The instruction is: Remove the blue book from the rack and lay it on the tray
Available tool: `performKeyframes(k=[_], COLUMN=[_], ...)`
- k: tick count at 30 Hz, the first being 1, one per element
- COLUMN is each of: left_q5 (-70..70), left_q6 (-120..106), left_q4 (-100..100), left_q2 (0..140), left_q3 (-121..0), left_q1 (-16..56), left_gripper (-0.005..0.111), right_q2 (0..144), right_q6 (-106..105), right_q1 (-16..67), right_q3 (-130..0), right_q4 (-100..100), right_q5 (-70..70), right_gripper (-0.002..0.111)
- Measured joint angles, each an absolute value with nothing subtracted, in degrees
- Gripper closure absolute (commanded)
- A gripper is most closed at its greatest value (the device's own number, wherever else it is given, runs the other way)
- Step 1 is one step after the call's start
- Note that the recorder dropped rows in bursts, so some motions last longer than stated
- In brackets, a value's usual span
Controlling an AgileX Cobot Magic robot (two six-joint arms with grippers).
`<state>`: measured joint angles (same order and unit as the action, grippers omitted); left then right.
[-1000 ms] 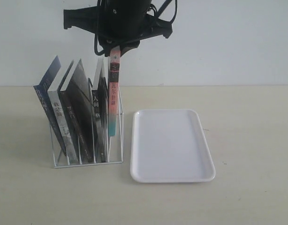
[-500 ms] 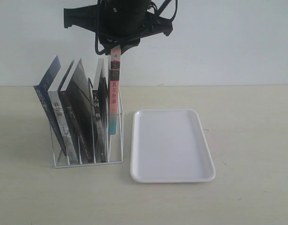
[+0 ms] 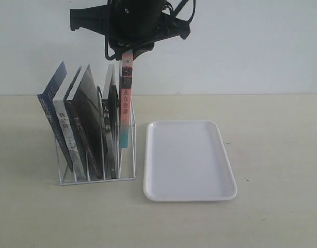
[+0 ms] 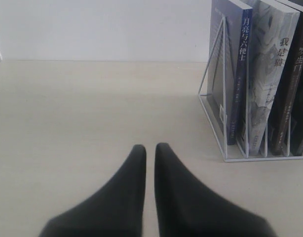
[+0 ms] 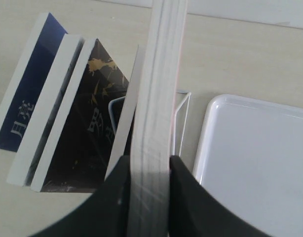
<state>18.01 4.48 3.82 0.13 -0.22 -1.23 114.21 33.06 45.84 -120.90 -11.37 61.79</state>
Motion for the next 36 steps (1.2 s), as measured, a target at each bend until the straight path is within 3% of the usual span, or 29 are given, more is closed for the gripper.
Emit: performKeyframes(k=[26,36], left_q5=[18.01,18.01], left_q6=[4.48,4.48], left_q4=[3.82,3.82], left_q2=[0.13,0.13], left_q3=[-0.22,-0.22], left_q1=[-1.23,-1.23], left_gripper=[0.101,0.101], right_q2=[114.32,120.93], right_q6=[32.01,32.01], right_q1=[45.84,45.84], right_q3=[-120.90,-120.99], right_q4=[-11.79,-12.16], right_q5=[61.56,60.67], right_gripper=[0.108,0.108])
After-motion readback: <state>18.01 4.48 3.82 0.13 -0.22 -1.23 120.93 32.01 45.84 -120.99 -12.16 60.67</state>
